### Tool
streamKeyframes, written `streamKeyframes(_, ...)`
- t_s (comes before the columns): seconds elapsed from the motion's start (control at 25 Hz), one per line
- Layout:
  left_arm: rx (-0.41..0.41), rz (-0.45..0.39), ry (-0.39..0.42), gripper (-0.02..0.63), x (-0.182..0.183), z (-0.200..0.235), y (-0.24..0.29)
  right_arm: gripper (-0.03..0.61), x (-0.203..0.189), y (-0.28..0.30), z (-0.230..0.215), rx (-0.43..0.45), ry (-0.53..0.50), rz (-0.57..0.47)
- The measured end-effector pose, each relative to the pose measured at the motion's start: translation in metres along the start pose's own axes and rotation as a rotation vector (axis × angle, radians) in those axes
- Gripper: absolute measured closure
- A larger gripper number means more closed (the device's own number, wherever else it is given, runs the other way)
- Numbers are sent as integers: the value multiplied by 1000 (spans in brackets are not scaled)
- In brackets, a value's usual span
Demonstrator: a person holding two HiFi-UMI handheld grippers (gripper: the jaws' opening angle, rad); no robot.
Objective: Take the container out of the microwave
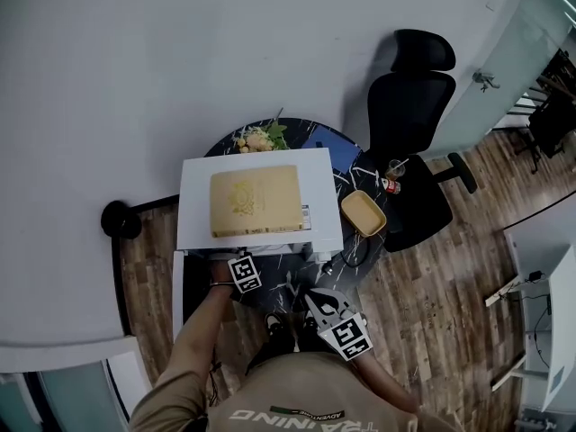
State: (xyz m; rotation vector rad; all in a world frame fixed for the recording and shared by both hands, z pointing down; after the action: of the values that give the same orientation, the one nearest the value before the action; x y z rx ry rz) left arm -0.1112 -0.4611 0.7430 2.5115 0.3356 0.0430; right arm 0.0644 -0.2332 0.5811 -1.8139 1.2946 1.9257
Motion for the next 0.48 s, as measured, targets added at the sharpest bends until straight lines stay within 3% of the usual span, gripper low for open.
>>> streamKeyframes(0.48, -53, -24, -8, 600, 10, -9, -21, 569, -3, 8, -1, 36, -3, -4)
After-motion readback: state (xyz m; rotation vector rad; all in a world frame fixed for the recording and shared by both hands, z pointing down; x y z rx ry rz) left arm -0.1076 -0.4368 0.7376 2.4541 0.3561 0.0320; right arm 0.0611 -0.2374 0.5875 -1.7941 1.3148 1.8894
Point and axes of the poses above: the fingertips, and each gripper's own axes: y forward along the fingers, z to its left, x out of its top, the point moved 10 cm from there along -y, backward along the fingers, and after that the axes turned 13 degrees about x, right-handed, at the moved point
